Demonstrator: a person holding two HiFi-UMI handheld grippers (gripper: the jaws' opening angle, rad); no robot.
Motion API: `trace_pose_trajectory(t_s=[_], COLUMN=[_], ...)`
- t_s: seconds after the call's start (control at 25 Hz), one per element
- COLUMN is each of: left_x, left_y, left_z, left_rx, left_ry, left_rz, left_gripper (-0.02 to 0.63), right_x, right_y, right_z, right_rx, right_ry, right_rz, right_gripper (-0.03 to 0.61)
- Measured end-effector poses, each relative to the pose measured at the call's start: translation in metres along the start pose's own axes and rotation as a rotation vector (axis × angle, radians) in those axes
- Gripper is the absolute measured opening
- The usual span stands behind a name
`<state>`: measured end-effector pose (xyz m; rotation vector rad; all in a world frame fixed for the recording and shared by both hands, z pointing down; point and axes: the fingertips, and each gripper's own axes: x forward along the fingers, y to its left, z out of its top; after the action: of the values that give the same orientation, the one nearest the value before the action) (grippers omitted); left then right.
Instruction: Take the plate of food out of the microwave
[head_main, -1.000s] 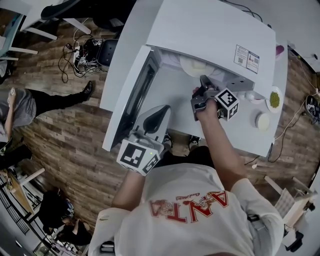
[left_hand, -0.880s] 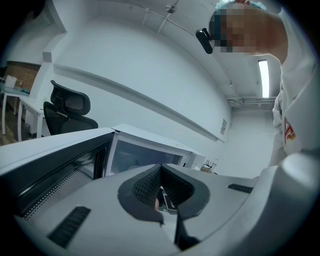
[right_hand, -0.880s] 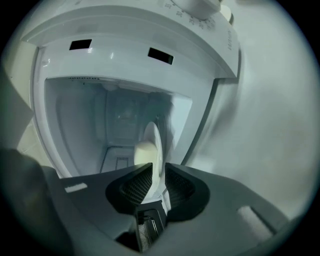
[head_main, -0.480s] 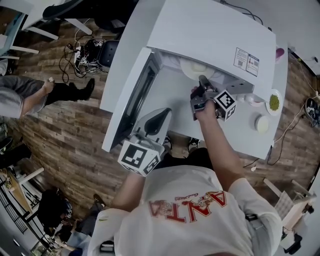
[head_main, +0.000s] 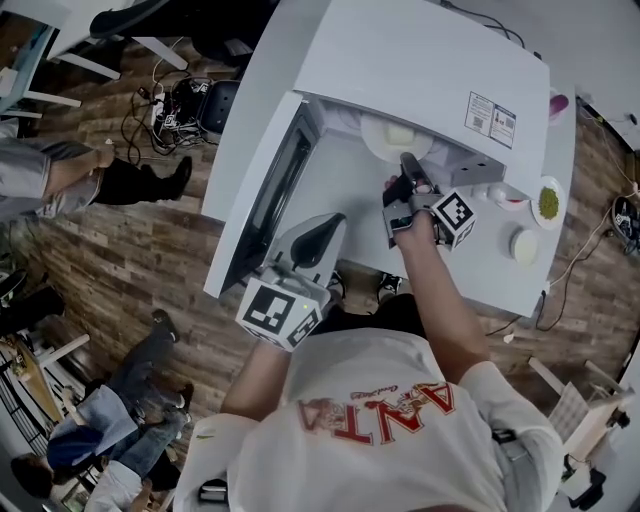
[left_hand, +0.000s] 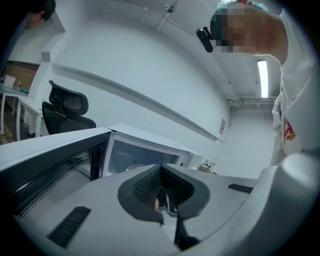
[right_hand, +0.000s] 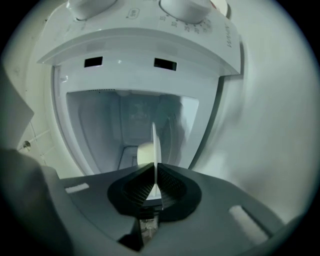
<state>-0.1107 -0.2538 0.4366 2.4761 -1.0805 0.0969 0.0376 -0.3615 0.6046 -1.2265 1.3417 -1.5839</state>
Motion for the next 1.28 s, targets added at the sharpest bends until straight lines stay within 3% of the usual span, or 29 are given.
trace_pose_trajectory(t_s=[0.64,1.28], left_x=[0.001,0.04], left_y=[-0.038,-0.106], left_z=[0.015,-0.013], left_rx=[0.043,0.072], left_ry=[-0.027,0.032], left_rz=[-0.044,-0.166], left_gripper=[0.009,0.009], right_x=[-0.102,-0.217], right_y=[0.012,-0.082], right_z=[-0.027,0.024], right_rx=[-0.033,-0.042], right_ry=[0.174,0.147], right_rz=[0.026,-0.132], right_gripper=[0.018,0.018])
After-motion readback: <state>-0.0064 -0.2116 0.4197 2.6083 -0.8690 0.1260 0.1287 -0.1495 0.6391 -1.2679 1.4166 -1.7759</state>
